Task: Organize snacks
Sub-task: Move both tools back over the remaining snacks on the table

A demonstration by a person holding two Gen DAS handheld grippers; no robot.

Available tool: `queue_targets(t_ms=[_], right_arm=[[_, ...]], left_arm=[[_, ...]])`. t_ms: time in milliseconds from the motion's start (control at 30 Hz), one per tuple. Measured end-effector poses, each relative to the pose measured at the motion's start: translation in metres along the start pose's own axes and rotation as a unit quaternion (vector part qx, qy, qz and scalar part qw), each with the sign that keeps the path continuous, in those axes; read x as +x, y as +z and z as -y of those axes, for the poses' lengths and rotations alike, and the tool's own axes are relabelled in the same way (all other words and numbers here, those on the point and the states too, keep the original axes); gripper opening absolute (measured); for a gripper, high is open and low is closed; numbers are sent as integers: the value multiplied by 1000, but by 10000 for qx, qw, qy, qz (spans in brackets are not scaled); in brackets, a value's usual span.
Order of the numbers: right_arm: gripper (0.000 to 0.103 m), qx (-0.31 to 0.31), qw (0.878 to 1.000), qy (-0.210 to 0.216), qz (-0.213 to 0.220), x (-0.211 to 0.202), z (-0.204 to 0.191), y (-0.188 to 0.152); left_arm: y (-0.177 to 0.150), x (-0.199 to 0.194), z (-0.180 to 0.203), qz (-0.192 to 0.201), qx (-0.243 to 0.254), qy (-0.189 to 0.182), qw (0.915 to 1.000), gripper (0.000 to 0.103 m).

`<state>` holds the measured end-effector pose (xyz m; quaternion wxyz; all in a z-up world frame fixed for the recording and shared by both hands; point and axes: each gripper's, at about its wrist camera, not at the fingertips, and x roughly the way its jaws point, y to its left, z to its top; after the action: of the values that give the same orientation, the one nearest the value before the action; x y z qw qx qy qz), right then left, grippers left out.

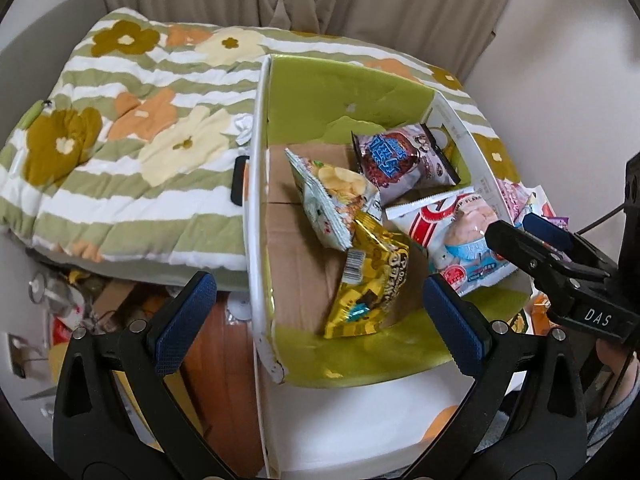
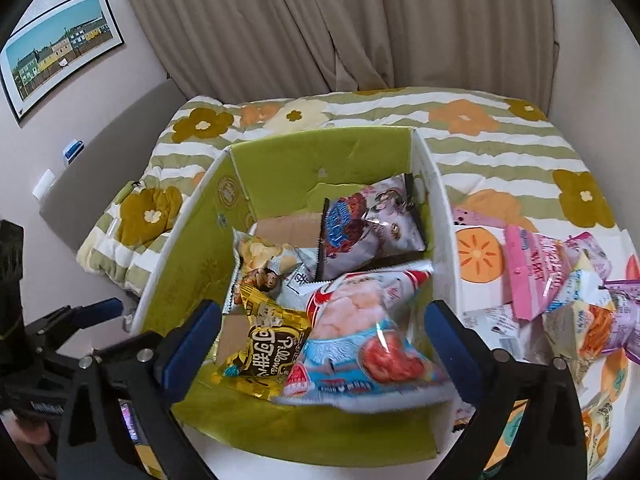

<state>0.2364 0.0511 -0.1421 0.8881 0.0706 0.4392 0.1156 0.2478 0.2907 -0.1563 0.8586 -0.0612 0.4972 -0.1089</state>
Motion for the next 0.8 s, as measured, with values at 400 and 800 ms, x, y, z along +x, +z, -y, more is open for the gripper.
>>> queue_targets(t_ms=[400, 800], right_arm=[[101, 30, 9999, 117, -23, -16, 2, -5], [101, 144, 9993, 36, 347, -83, 52, -17]], left_arm=[[-2, -13, 16, 118, 121, -61, 9998, 102], [-7, -39, 84, 472, 306, -71, 9984, 102]])
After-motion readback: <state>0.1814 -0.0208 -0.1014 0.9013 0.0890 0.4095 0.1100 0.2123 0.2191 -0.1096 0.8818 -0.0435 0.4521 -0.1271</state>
